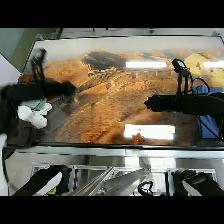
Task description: Fold the shirts.
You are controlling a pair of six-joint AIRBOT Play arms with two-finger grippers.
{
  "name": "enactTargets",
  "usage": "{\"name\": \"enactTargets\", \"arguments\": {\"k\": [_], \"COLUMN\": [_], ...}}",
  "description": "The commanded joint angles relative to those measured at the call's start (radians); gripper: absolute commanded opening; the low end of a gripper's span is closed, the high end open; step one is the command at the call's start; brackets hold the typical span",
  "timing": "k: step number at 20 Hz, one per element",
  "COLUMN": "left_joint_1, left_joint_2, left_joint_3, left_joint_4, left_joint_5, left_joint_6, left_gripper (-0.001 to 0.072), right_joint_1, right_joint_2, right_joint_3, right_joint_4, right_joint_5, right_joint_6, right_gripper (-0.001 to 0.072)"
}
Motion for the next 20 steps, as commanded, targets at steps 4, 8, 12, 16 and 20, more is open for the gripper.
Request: {"name": "enactTargets", "arguments": {"k": [4, 8, 12, 16, 20], "left_joint_1": [0.338, 0.402, 0.406, 0.373, 0.338], "left_joint_2": [-0.598, -0.917, -1.109, -1.151, -1.094], "left_joint_3": [0.502, 0.676, 0.822, 0.859, 0.841], "left_joint_4": [0.478, 0.502, 0.608, 0.608, 0.608], "left_joint_5": [0.01, 0.002, -0.033, -0.102, -0.087], "left_joint_6": [0.04, 0.068, 0.067, 0.066, 0.066], "left_gripper": [0.0705, 0.0705, 0.0705, 0.0704, 0.0168], "right_joint_1": [0.0, -0.001, -0.001, 0.0, 0.0], "right_joint_2": [-0.002, -0.014, -0.038, -0.08, -0.126], "right_joint_3": [0.0, 0.0, 0.0, -0.001, -0.001], "right_joint_4": [-0.002, -0.011, -0.001, 0.0, 0.018], "right_joint_5": [0.001, 0.048, 0.049, 0.047, -0.005], "right_joint_6": [-0.003, -0.026, -0.026, -0.026, -0.026], "right_gripper": [0.0028, 0.0028, 0.0028, 0.0028, 0.0028]}}
